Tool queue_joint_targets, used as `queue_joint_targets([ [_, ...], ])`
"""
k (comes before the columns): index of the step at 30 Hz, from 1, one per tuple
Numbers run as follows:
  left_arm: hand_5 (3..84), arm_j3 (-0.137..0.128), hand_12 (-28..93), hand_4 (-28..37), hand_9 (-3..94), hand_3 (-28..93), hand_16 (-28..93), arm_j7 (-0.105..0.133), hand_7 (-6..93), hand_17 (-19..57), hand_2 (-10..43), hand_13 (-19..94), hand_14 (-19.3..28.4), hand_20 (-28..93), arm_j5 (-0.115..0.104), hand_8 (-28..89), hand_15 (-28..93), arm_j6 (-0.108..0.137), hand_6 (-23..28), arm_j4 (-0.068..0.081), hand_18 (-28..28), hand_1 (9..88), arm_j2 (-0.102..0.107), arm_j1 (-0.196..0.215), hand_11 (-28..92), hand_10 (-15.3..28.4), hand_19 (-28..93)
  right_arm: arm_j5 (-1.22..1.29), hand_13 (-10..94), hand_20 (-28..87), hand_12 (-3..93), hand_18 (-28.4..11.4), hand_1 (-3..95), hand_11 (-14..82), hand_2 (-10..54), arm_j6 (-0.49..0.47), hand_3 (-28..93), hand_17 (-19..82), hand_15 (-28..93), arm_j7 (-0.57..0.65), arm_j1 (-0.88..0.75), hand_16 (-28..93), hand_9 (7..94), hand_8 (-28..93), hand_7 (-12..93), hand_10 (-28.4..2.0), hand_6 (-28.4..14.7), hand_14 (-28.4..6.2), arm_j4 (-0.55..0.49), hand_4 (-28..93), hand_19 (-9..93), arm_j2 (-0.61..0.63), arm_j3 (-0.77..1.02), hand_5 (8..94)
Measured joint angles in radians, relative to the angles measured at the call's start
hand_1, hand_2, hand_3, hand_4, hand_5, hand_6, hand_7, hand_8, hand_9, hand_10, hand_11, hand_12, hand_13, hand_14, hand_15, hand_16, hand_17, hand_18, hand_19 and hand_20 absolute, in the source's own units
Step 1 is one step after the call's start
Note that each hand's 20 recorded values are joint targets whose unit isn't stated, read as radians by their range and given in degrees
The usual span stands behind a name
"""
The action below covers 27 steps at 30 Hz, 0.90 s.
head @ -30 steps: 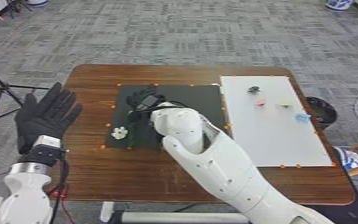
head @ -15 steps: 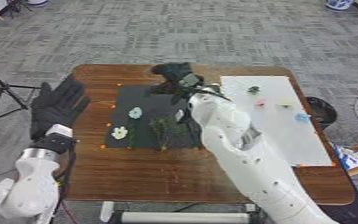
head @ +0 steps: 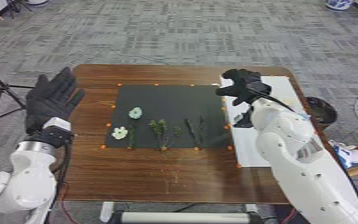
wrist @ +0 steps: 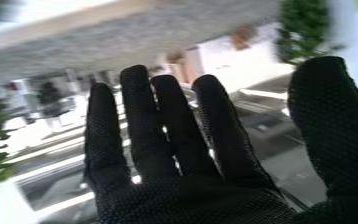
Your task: Arrange flowers
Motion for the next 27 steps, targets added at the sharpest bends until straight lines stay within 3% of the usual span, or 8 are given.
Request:
queue_joint_targets([
  [9, 36.7, 0.064, 3, -28.3, 23.8, 65, -7, 0.009, 6.8, -7.0, 18.7, 14, 7.3, 3, 0.015, -8, 10, 0.002, 8.3, 0.027, 8.0, 25.4, 0.005, -0.068, 14, 11.8, 31, -0.02, 33, 18, 13.8, -23.8, 31.3, 11.0, 0.3, -0.043, 77, 13, 41, 0.081, -0.133, 14, 43.2, -10, 10, -17.6, -8.5, -18.9, -0.024, -23, 67, 0.117, 0.147, 45.7],
  [15, 36.8, 0.127, 3, -28.3, 23.2, 65, -7, 0.016, 7.3, -6.7, 19.1, 14, 7.4, 3, 0.014, -9, 9, 0.013, 8.4, 0.035, 7.7, 24.9, 0.003, -0.131, 14, 11.7, 31, -0.017, 33, 18, 13.1, -24.1, 33.5, 11.1, -1.4, -0.045, 78, 13, 42, 0.259, -0.182, 13, 43.1, -10, 10, -17.7, -8.9, -19.1, -0.032, -23, 69, 0.149, 0.193, 46.6],
  [20, 36.8, 0.13, 3, -28.3, 23.3, 66, -7, 0.017, 7.4, -6.8, 18.7, 14, 7.3, 3, 0.014, -9, 9, 0.013, 8.4, 0.03, 7.7, 24.6, -0.01, -0.139, 14, 11.8, 31, -0.017, 33, 18, 12.4, -24.3, 33.3, 10.0, -2.0, -0.061, 78, 14, 42, 0.29, -0.199, 12, 40.0, -10, 8, -18.5, -10.2, -19.2, -0.025, -23, 69, 0.158, 0.225, 43.9],
  [27, 36.7, 0.117, 3, -28.3, 23.4, 66, -7, 0.018, 7.4, -7.1, 18.4, 15, 7.6, 3, 0.015, -9, 10, 0.01, 8.4, 0.015, 8.2, 24.5, -0.023, -0.115, 14, 11.8, 31, 0.003, 39, 22, 10.9, -25.8, 34.0, 9.1, -2.9, -0.133, 76, 18, 47, 0.304, -0.198, 13, 35.9, -9, 5, -18.6, -12.2, -17.9, -0.001, -24, 78, 0.161, 0.243, 39.3],
])
